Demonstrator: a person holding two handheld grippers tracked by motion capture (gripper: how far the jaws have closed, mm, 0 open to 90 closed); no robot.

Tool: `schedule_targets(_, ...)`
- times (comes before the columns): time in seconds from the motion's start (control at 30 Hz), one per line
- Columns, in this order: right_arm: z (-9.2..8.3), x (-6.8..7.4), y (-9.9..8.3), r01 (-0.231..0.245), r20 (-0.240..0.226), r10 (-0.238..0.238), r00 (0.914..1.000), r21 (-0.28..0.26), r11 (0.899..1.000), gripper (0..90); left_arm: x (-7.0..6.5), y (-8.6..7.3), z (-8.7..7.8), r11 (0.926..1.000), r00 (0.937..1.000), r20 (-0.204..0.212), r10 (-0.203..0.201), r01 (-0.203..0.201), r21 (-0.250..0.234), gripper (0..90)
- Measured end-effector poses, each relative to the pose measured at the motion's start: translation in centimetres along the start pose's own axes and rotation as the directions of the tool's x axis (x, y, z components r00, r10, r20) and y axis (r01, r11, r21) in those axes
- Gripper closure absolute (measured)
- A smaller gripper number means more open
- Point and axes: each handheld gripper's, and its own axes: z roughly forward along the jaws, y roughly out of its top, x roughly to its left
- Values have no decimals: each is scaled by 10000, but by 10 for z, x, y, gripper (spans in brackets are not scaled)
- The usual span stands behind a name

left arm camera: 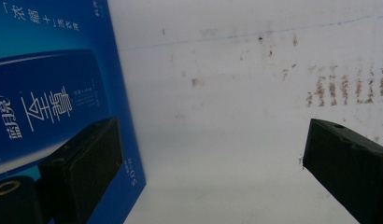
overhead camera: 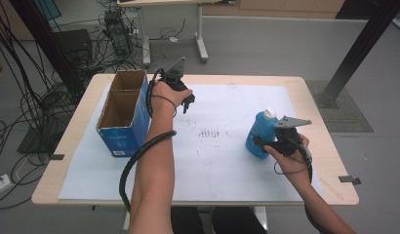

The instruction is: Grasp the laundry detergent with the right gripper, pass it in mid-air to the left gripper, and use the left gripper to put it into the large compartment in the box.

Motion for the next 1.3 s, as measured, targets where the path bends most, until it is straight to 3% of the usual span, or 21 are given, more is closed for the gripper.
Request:
schedule_targets(0.3, 1, -2, -1, 2, 12, -2, 10000, -63, 10000, 406, -1, 0, 0, 10000, 10000, 27, 15, -15, 18, 55)
schedule_targets(1.3, 1, -2, -1, 22, -42, -23, 10000, -68, 10000, 424, -3, -1, -3, 10000, 10000, 27, 17, -16, -48, 55)
